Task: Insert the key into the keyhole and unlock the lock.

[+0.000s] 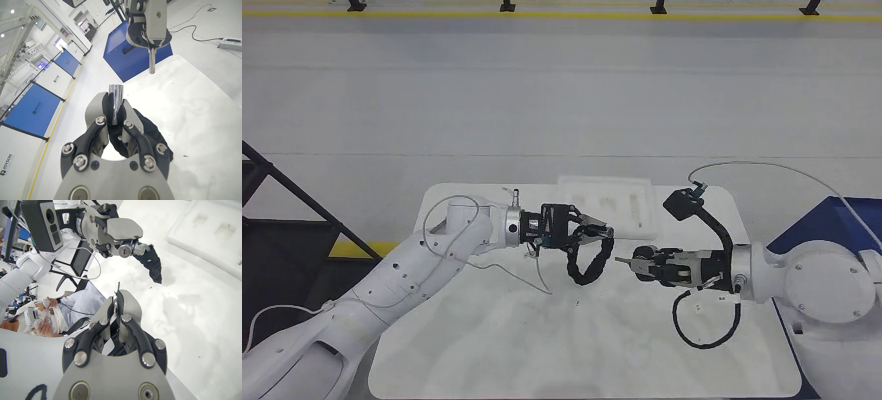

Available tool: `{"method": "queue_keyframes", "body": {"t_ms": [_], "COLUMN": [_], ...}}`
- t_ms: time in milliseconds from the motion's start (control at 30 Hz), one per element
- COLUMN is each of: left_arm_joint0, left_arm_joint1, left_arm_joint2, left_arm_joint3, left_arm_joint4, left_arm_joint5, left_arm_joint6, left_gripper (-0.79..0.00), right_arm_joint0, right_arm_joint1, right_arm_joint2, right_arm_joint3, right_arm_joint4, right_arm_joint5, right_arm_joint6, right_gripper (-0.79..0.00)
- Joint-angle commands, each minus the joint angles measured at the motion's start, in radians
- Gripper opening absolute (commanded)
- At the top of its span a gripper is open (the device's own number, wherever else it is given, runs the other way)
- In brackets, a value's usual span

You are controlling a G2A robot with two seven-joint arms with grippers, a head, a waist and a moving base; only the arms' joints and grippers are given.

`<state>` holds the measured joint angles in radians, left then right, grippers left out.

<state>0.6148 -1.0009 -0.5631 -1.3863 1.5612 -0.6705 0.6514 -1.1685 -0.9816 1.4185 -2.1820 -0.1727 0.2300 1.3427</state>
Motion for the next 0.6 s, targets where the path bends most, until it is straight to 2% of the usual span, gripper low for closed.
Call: {"method": "queue_keyframes", "body": {"t_ms": [0, 300, 567], "left_arm_joint0": [-0.001, -0.013, -0.025], "left_arm_joint1": [-0.008, -0.054, -0.087], "left_arm_joint2": [0.006, 0.043, 0.060], "left_arm_joint3": [0.015, 0.097, 0.149], "left_arm_joint4": [0.017, 0.063, 0.098], "left_arm_joint5": [0.013, 0.059, 0.081], "left_arm_joint6": [0.041, 0.124, 0.173], "left_gripper": [-0.785, -0.785, -0.785], "right_arm_joint0": [0.000, -0.013, -0.029], "right_arm_joint1": [0.001, 0.013, 0.020], "right_arm_joint2": [-0.009, -0.011, -0.019], "right_arm_joint3": [-0.029, -0.133, -0.161], "right_arm_joint4": [-0.024, -0.127, -0.183], "right_arm_joint5": [0.028, 0.133, 0.182], "right_arm_joint6": [-0.016, -0.039, -0.070], "right_gripper": [-0.785, -0.785, -0.785]}}
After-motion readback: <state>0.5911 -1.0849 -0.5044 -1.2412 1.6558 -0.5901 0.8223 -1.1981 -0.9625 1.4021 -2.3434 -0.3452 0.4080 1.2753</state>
